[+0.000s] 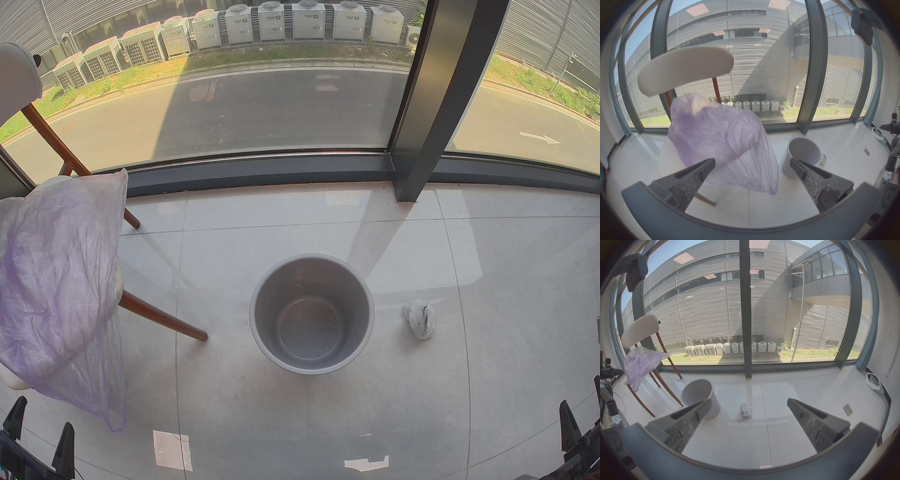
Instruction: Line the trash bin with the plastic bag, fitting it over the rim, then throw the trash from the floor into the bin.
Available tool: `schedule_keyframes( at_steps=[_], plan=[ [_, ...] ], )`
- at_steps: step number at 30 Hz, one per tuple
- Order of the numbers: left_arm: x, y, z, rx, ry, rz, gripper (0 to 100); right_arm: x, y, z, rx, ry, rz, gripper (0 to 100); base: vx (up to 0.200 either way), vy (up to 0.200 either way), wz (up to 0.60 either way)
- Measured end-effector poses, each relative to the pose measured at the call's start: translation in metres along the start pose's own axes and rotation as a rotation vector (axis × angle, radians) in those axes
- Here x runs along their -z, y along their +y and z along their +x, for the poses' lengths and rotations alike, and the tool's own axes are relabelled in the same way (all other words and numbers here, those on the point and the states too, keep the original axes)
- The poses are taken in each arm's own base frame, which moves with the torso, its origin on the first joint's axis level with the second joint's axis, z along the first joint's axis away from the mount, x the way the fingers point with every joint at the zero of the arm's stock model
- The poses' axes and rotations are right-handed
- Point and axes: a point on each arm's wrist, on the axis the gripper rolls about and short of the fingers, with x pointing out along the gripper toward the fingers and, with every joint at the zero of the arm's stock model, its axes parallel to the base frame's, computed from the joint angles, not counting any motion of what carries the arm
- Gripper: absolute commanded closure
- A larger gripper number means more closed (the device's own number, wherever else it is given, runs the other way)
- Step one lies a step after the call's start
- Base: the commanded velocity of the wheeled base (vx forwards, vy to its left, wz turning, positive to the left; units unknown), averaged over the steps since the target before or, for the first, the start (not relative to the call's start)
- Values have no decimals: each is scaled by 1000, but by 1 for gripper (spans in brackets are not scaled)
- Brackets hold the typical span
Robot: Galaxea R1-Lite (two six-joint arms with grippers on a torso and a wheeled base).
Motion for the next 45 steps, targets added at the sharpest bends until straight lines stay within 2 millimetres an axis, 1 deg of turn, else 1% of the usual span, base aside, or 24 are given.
schedule_keyframes(
  at_steps=[3, 6, 9, 14, 20, 23, 26, 30, 39, 41, 45],
  plan=[
    [-10, 0, -1, 10, -102, 6, 0, 0, 0, 0, 0, 0, 1, 0, 0, 0, 0],
    [-18, -1, -2, 67, -177, 33, 0, 0, 0, 0, 0, 0, 1, 0, 0, 0, 0],
    [-21, -3, -3, 155, -195, 72, 0, 0, 0, 0, 0, 0, 1, 0, 0, 0, 0],
    [-36, -3, -8, 173, -238, 92, 0, 0, 0, 0, 0, 0, 2, 0, 0, 0, 0],
    [-69, -3, -3, 195, -232, 98, 0, 0, 0, 0, 0, 0, 3, 0, 0, 0, 0],
    [-87, -3, 6, 236, -210, 100, 0, 0, 0, 0, 0, 0, 3, 0, 0, 0, 0],
    [-104, -3, 20, 290, -179, 99, 0, 0, 0, 0, 0, 0, 3, 0, 0, 0, 0],
    [-118, -4, 42, 342, -132, 93, 0, 0, 0, 0, 0, 0, 3, 0, 0, 0, 0],
    [-134, -5, 91, 449, -26, 79, 0, 0, 0, 0, 0, 1, 3, 0, 0, 0, 0],
    [-136, -5, 102, 454, -14, 99, 0, 0, 0, 0, 1, 1, 3, 0, 0, 0, 0],
    [-135, -4, 128, 462, 4, 212, 0, 0, 0, 0, 1, 0, 4, 0, 0, 0, 0]
  ],
)
